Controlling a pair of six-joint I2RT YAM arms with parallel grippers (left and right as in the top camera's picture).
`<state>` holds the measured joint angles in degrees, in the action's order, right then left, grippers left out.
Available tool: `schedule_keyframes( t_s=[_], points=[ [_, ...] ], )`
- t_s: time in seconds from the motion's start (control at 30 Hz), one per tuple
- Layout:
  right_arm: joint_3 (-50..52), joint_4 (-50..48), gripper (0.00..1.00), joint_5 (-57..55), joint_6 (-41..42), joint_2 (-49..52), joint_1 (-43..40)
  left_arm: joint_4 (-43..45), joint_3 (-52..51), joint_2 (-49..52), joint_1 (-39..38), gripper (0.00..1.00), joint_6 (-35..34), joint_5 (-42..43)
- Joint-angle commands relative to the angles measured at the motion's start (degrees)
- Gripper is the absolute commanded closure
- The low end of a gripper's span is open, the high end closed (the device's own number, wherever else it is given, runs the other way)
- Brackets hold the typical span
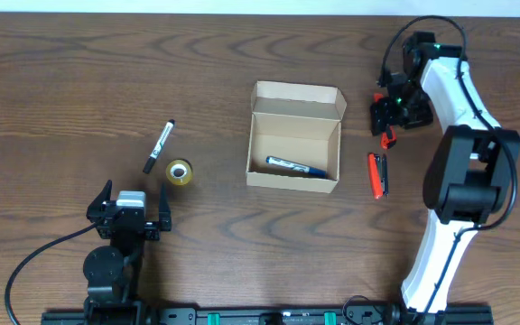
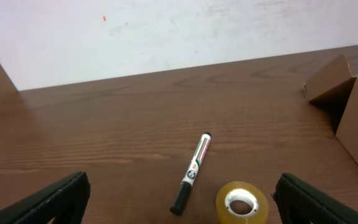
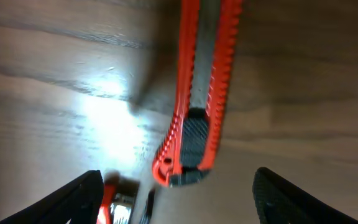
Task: Pack container
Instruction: 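Move the right gripper to the orange box cutter and grasp it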
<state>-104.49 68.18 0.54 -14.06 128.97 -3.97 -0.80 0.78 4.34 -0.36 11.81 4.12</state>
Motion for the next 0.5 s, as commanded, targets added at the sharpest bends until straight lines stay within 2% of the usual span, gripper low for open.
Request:
schedule_keyframes(
  t_s=[0.0, 0.3, 0.47],
  points=[
    [0.04, -0.17, 0.23, 0.57, -1.22, 2.64, -0.55, -2.97, -0.5, -0.37, 0.35, 0.05, -0.24, 0.0],
    [0.04, -2.91, 0.25, 0.57, -0.79, 3.82, -0.55, -1.92, -0.5, -0.37, 0.35, 0.05, -0.26, 0.42],
    [0.04, -3.21, 0.43, 0.55, -0.79, 3.82, -0.55, -1.92, -0.5, -0.37, 0.35, 0.05, -0.26, 0.42]
  ],
)
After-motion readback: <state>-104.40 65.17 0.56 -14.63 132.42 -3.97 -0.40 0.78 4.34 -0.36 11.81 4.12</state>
